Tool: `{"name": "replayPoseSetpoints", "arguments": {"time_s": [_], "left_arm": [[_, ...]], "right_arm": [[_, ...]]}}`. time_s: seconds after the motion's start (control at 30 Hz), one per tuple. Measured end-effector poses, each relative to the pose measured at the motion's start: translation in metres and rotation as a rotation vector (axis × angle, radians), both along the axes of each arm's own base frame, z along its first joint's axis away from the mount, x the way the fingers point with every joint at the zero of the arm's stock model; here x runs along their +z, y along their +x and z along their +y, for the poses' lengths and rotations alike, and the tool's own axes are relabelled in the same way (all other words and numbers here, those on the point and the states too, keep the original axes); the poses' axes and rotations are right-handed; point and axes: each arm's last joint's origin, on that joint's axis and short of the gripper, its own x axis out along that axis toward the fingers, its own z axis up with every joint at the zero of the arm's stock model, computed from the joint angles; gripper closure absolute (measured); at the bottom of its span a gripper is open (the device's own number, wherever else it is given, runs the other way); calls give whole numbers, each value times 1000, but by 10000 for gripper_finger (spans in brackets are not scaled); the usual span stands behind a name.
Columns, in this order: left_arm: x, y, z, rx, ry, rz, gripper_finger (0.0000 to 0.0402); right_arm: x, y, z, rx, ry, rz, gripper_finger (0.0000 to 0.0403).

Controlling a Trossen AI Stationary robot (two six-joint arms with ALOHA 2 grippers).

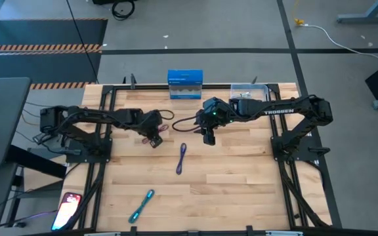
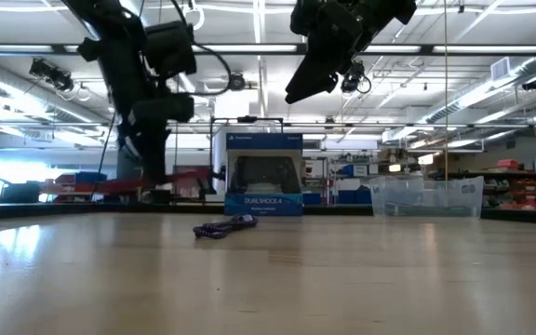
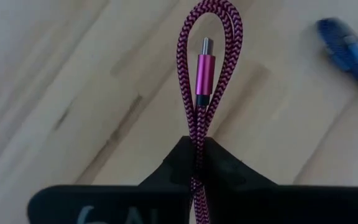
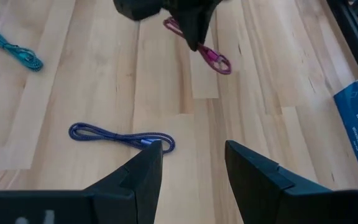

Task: Pick and place USB-C Cables
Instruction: Put the pink charger cable into the bin

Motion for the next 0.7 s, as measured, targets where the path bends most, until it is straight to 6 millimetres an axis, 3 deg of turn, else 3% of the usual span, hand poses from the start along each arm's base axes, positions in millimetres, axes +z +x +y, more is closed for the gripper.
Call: {"name": "replayPoseSetpoints", "arguments": {"time_s": [0.4, 0.6, 0.7], "left_arm": [[42, 3, 1, -98, 123, -261, 381], [62, 22, -7, -222, 141, -536, 380], [63, 25, -13, -259, 131, -561, 380]], "right_arm": [[4, 3, -2, 1, -2, -54, 222], [17, 12, -3, 47, -81, -214, 222], [18, 13, -3, 85, -139, -227, 222]]}}
